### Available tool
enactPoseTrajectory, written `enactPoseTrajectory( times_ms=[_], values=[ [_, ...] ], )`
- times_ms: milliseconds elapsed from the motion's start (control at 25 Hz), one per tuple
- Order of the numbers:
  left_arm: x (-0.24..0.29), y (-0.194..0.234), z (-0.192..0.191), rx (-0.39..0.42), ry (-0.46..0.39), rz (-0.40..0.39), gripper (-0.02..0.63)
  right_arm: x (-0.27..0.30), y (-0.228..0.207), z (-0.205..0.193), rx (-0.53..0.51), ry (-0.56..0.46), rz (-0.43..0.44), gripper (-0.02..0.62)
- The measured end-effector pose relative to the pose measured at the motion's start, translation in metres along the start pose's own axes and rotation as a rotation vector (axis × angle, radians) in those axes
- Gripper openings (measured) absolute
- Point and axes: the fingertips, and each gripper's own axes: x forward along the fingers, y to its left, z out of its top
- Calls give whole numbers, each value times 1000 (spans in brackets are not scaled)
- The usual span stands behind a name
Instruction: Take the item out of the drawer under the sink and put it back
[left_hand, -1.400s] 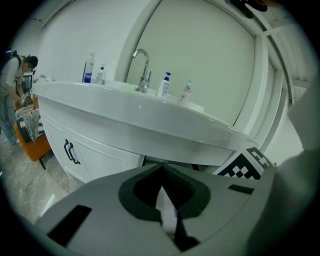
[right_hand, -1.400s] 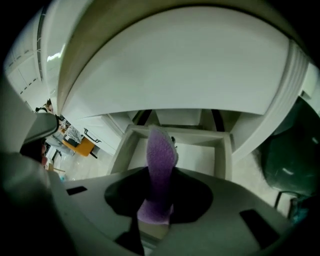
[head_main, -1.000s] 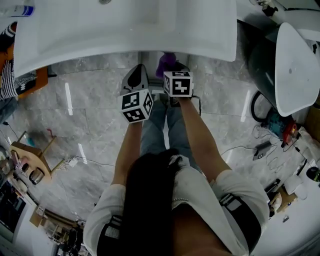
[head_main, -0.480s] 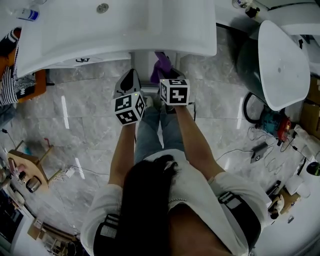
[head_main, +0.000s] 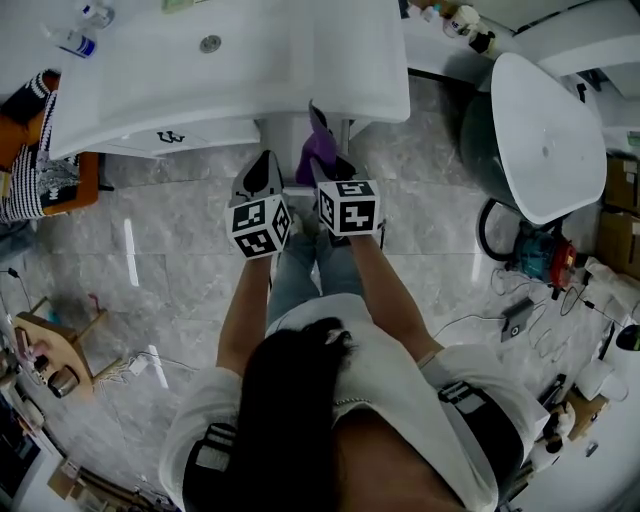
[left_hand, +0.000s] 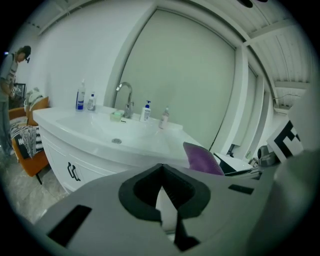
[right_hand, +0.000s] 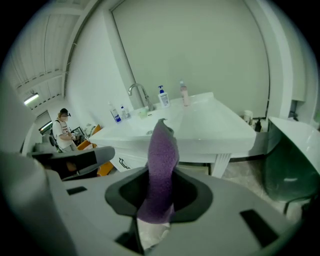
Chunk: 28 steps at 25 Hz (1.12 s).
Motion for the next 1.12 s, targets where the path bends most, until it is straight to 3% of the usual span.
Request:
enactPoseTrajectory(
  times_ms=[200,600,1120],
  values=[
    [-17,-13,10,26,-13,-5,3,-21,7,14,-30,-43,4,120],
    [-46,-45,47,17,-97,-50,3,-87,18,61,-115,-231,8,120],
    [-76,-81,73,72,-165,-96,3,-147,33,85,-209,-386,-19,120]
  ],
)
